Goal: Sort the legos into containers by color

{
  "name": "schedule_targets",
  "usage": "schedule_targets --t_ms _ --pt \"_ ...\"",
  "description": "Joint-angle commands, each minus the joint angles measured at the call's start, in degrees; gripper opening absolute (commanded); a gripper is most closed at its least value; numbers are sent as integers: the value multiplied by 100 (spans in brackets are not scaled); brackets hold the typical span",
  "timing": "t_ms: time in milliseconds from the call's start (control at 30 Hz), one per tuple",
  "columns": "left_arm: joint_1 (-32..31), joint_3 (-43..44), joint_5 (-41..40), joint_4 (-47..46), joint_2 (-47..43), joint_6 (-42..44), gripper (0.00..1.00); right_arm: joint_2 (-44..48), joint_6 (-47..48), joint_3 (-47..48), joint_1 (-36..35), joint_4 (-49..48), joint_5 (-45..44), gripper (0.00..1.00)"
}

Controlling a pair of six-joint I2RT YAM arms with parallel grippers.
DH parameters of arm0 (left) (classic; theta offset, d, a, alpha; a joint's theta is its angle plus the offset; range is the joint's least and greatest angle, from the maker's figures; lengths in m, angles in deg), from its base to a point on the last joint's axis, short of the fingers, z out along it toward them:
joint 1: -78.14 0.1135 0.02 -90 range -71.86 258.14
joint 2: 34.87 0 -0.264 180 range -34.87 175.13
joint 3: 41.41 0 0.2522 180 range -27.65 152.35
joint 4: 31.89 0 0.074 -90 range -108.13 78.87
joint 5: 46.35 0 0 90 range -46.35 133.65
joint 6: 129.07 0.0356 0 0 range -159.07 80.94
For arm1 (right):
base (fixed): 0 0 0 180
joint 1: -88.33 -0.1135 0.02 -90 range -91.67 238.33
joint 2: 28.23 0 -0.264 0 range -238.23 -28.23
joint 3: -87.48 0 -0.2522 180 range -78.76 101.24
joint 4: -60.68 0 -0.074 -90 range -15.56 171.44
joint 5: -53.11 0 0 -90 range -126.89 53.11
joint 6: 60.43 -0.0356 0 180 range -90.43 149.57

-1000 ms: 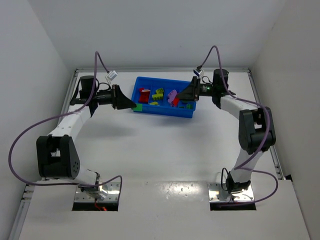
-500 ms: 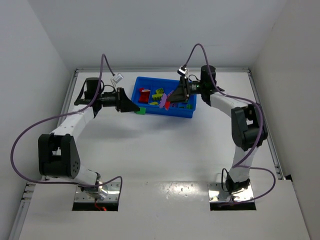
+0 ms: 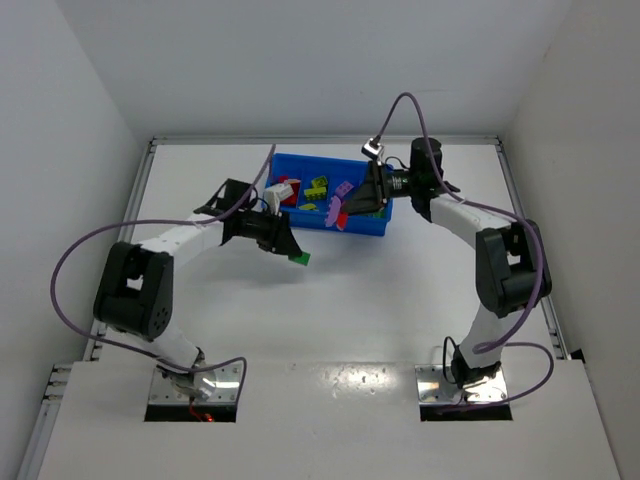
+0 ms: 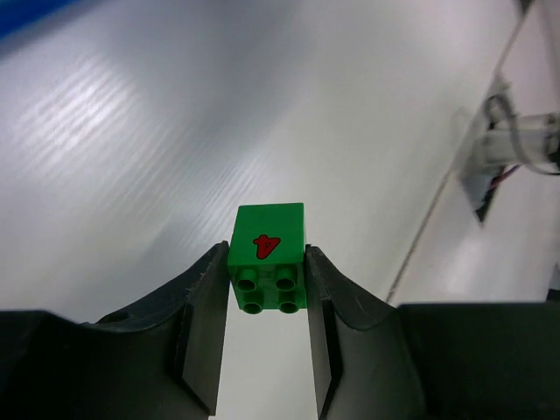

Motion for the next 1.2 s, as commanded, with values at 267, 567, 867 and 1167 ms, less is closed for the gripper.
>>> schedule_targets --t_ms 267,567,867,1167 --pt "-89 785 2065 152 678 287 86 805 594 -723 53 374 338 0" --pt "-89 1841 3322 152 590 -213 86 806 709 -804 1 374 399 0" --pt "-256 1947 3542 152 414 -319 86 507 709 -399 -166 374 399 0" --pt "-308 2149 3244 152 589 -372 86 401 709 -109 -500 374 399 0"
